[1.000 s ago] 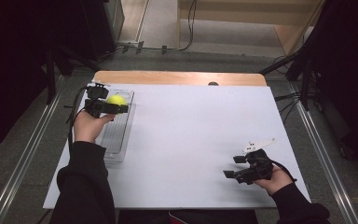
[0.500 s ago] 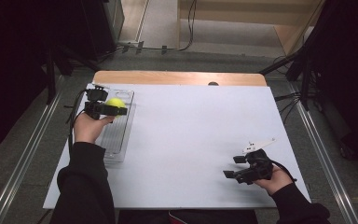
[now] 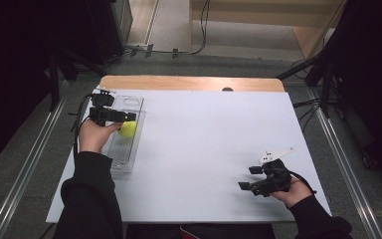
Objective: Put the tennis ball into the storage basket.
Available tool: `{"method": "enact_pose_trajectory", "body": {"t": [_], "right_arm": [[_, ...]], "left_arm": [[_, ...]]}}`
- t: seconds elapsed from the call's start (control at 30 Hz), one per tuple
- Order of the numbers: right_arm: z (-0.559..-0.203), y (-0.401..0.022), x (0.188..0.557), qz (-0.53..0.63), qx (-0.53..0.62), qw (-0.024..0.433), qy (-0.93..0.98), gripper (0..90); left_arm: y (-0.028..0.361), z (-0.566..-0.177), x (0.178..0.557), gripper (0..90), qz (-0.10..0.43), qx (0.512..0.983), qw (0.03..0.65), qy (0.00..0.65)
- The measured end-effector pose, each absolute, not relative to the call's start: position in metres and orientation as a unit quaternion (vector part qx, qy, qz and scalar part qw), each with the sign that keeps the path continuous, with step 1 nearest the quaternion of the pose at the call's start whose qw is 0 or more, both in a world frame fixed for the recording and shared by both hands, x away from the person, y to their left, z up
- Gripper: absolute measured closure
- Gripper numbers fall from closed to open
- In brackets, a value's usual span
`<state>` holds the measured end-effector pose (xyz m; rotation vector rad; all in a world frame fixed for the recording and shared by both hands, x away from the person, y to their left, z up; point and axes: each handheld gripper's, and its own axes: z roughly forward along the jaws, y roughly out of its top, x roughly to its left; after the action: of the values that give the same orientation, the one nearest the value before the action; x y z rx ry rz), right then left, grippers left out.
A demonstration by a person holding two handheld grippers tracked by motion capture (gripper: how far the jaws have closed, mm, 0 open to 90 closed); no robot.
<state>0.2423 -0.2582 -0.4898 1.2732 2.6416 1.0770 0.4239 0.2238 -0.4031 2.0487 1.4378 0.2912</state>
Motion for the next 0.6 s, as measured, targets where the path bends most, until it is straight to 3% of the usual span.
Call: {"method": "enact_pose_trajectory", "body": {"t": [0.3, 0.6], "right_arm": [[-0.49, -0.258, 0.243, 0.344, 0.409, 0.008, 0.845, 21.7], [-0.49, -0.259, 0.244, 0.347, 0.409, 0.01, 0.844, 21.6]], "left_arm": [[0.218, -0.387, 0.42, 17.6, 0.107, 0.777, 0.319, 0.532], [0.207, -0.375, 0.413, 17.9, 0.071, 0.791, 0.352, 0.495]]}}
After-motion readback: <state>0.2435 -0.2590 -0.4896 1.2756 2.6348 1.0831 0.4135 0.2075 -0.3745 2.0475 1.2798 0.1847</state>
